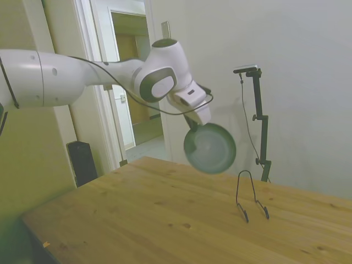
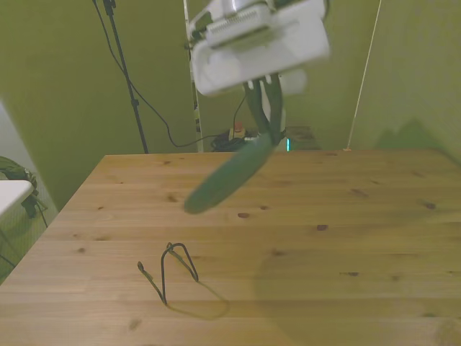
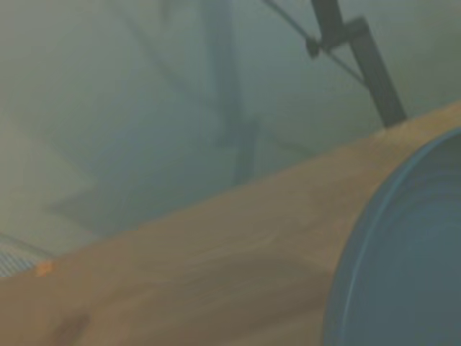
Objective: Unload the plate
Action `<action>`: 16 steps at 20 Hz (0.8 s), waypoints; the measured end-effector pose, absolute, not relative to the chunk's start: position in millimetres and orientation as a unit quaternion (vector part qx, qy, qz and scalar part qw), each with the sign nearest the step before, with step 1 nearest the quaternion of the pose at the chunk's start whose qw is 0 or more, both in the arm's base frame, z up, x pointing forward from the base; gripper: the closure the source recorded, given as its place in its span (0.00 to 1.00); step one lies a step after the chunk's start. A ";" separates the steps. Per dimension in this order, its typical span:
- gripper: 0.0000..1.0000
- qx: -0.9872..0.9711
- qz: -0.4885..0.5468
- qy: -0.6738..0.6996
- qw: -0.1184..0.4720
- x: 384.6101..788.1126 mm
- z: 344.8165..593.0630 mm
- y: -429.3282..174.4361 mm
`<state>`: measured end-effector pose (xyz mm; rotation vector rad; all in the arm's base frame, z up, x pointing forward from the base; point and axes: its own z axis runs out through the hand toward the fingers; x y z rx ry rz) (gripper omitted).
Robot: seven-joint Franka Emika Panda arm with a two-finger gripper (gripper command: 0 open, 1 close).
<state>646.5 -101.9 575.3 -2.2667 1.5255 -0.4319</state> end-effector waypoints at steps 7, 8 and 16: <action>1.00 -0.813 -0.094 0.560 0.129 650.7 478.0 -49.2; 1.00 -0.814 -0.091 0.561 0.122 650.9 466.2 -45.7; 0.00 -0.823 -0.100 0.552 0.085 648.9 402.4 -30.6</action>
